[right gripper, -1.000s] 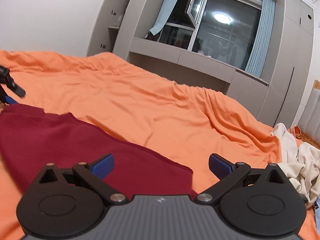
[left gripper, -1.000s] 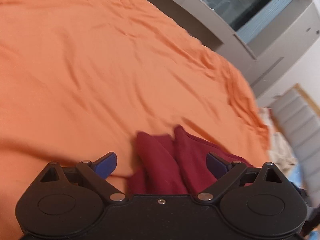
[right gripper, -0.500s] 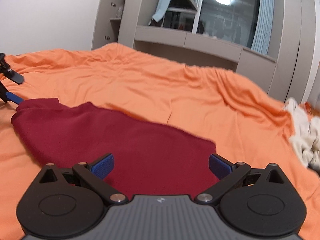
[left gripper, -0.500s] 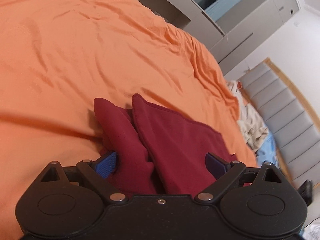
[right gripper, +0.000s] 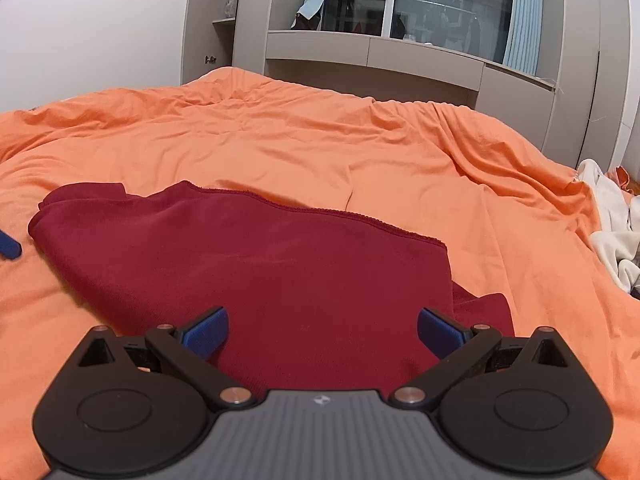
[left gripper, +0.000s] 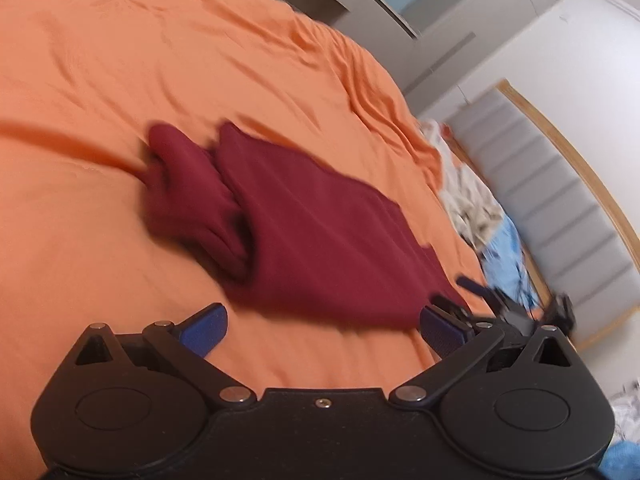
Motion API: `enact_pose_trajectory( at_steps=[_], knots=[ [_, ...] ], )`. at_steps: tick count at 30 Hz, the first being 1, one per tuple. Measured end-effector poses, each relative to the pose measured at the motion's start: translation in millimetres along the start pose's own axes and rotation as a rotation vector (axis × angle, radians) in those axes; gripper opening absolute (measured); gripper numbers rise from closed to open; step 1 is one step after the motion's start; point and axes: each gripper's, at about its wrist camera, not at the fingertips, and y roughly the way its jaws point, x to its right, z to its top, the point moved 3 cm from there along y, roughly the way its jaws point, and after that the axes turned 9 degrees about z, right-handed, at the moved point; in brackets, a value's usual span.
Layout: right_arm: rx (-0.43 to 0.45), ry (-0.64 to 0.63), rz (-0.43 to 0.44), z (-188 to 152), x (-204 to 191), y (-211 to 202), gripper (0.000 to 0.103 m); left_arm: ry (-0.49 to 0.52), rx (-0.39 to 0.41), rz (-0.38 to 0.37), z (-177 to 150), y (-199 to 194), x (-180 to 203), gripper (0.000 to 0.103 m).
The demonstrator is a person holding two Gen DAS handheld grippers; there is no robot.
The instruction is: Fold small clothes
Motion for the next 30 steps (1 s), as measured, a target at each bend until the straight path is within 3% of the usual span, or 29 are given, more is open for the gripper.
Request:
enact_pose_trajectory(
  at_steps=[6, 11, 17, 30],
  knots=[
    [-0.023, 0.017, -0.002, -7, 3, 2, 0.103, 0.031, -0.073, -0.09, -10, 26, 22, 0.102],
    [-0.05, 0.057, 0.01, -16, 8, 7, 0.103, -0.015, -0.082, -0.084, -7, 47, 28, 0.102],
    [-0.069, 0.094, 0.025, -20, 12, 10, 0.103, -0.015, -0.062, -0.002, -5, 66, 35, 0.102],
    [-0.065, 0.076, -0.007, -27, 2, 16, 0.103, -0.116, 0.179, 0.208, 1, 92, 42, 0.102]
  ],
)
